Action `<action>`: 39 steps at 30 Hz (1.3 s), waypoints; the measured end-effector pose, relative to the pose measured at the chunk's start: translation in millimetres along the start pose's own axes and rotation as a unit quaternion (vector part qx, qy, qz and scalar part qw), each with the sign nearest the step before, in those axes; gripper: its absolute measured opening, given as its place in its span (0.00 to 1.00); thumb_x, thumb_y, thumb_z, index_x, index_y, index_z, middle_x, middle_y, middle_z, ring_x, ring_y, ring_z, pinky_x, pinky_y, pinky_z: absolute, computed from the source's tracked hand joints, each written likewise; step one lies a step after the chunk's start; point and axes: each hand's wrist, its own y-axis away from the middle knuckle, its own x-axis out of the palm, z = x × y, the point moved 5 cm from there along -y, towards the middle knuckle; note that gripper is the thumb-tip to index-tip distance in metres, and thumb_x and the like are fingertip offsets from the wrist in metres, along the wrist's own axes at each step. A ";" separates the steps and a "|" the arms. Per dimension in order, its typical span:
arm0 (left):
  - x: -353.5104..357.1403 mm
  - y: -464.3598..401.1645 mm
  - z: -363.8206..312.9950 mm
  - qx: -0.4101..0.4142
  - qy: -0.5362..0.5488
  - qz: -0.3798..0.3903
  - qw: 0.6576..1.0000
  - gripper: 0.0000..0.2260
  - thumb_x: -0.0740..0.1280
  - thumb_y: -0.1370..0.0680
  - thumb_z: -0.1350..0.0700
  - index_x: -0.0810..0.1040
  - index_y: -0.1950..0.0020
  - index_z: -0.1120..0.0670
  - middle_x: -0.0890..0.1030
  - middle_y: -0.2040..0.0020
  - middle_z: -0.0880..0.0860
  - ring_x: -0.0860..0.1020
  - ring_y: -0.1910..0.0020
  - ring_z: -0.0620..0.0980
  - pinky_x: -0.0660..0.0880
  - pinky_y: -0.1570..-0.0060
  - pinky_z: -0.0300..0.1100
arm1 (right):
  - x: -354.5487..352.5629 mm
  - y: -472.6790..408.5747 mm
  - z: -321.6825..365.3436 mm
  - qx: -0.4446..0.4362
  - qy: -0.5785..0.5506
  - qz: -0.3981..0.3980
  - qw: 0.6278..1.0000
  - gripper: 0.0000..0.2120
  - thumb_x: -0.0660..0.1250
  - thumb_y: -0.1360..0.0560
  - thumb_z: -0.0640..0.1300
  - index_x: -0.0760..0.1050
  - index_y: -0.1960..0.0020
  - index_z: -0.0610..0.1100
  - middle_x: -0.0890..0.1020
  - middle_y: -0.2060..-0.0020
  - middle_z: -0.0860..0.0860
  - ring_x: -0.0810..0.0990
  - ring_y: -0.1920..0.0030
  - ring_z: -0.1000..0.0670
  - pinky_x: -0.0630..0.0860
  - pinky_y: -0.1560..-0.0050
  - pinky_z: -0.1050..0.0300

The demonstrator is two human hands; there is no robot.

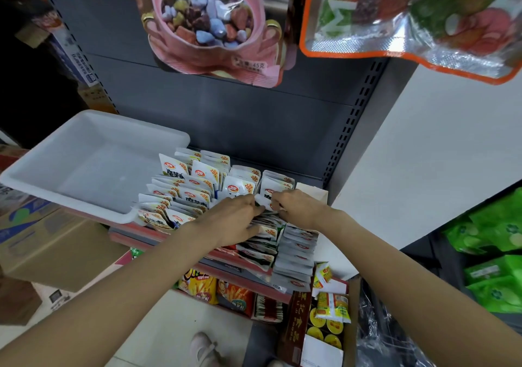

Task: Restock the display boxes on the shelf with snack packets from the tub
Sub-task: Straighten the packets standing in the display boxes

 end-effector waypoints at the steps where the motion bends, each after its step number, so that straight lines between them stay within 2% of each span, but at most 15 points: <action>1: 0.3 1.6 0.8 0.001 0.003 -0.006 1.000 0.23 0.58 0.19 0.48 0.61 0.25 0.52 0.70 0.39 0.53 0.71 0.39 0.52 0.70 0.42 0.45 | -0.6 0.5 -0.3 0.003 -0.005 -0.001 1.000 0.10 0.58 0.22 0.37 0.68 0.41 0.37 0.78 0.47 0.39 0.76 0.46 0.40 0.70 0.53 0.53; 3: -0.3 4.0 1.1 0.002 0.009 -0.022 1.000 0.23 0.57 0.19 0.47 0.59 0.24 0.49 0.71 0.40 0.52 0.71 0.40 0.51 0.69 0.43 0.44 | -1.5 0.9 -1.8 0.013 -0.007 -0.015 1.000 0.14 0.59 0.23 0.38 0.64 0.38 0.37 0.78 0.49 0.38 0.77 0.48 0.39 0.68 0.60 0.53; 5: -1.3 5.4 -0.6 0.007 0.012 -0.037 0.999 0.22 0.57 0.19 0.48 0.60 0.25 0.48 0.71 0.40 0.52 0.72 0.40 0.51 0.69 0.42 0.44 | -0.8 0.0 -5.3 0.030 0.029 -0.033 0.999 0.16 0.59 0.22 0.39 0.63 0.36 0.38 0.79 0.49 0.38 0.78 0.49 0.38 0.68 0.61 0.54; 8: -2.9 6.7 -2.1 0.012 0.017 -0.046 0.999 0.21 0.57 0.19 0.48 0.62 0.25 0.47 0.72 0.41 0.52 0.72 0.40 0.51 0.69 0.42 0.44 | -0.5 -2.3 -8.3 0.042 0.077 -0.072 0.994 0.14 0.59 0.22 0.37 0.68 0.37 0.40 0.80 0.48 0.40 0.78 0.47 0.38 0.73 0.55 0.51; 13: -5.2 8.1 -3.1 0.016 0.023 -0.055 0.998 0.21 0.58 0.19 0.49 0.63 0.26 0.47 0.71 0.39 0.51 0.71 0.39 0.50 0.68 0.41 0.43 | 5.1 -5.1 -7.7 0.022 -0.007 -0.086 0.996 0.19 0.61 0.25 0.32 0.71 0.37 0.45 0.80 0.46 0.42 0.78 0.45 0.41 0.76 0.48 0.52; 17: -4.5 6.8 -2.3 0.011 0.015 -0.055 0.998 0.20 0.58 0.19 0.49 0.64 0.26 0.47 0.72 0.40 0.51 0.72 0.41 0.50 0.68 0.43 0.43 | 6.6 -3.1 -8.5 0.029 -0.010 -0.101 0.994 0.18 0.63 0.25 0.37 0.71 0.37 0.49 0.80 0.46 0.44 0.78 0.45 0.42 0.75 0.50 0.53; 21: -3.6 8.0 -2.0 0.012 0.008 -0.051 0.999 0.21 0.57 0.19 0.48 0.63 0.26 0.46 0.72 0.41 0.51 0.72 0.42 0.50 0.69 0.44 0.43 | 0.0 -0.3 -5.7 0.043 0.044 -0.112 0.992 0.17 0.63 0.24 0.41 0.69 0.35 0.47 0.79 0.45 0.42 0.77 0.45 0.40 0.73 0.51 0.52; 28: -2.2 8.4 -0.7 0.006 0.011 -0.052 0.999 0.20 0.57 0.19 0.49 0.63 0.26 0.47 0.72 0.40 0.51 0.72 0.40 0.50 0.69 0.42 0.44 | -0.9 -3.6 -8.8 0.067 0.062 -0.073 0.993 0.08 0.63 0.24 0.40 0.74 0.45 0.42 0.80 0.48 0.42 0.78 0.47 0.41 0.70 0.57 0.55; 30: -2.0 8.2 -0.9 0.007 0.008 -0.051 0.999 0.20 0.57 0.18 0.49 0.63 0.26 0.47 0.71 0.41 0.51 0.71 0.41 0.50 0.69 0.43 0.43 | -0.3 -2.8 -7.2 0.066 0.063 -0.081 0.993 0.11 0.62 0.23 0.39 0.72 0.41 0.42 0.79 0.48 0.41 0.78 0.47 0.40 0.70 0.57 0.54; 33: -1.9 7.7 -0.5 0.008 0.004 -0.054 0.998 0.20 0.57 0.18 0.49 0.63 0.26 0.47 0.71 0.41 0.51 0.72 0.41 0.50 0.69 0.43 0.43 | 1.8 -0.1 -6.4 0.074 0.041 -0.121 0.989 0.18 0.62 0.24 0.38 0.67 0.35 0.46 0.80 0.49 0.41 0.78 0.48 0.39 0.70 0.58 0.53; 39: -1.2 7.5 0.9 0.000 0.018 -0.040 0.999 0.20 0.57 0.19 0.49 0.63 0.26 0.47 0.71 0.42 0.51 0.72 0.42 0.50 0.69 0.44 0.43 | 5.1 5.4 -17.6 0.095 -0.038 -0.162 0.982 0.14 0.66 0.26 0.45 0.70 0.42 0.47 0.82 0.54 0.45 0.79 0.50 0.42 0.69 0.59 0.54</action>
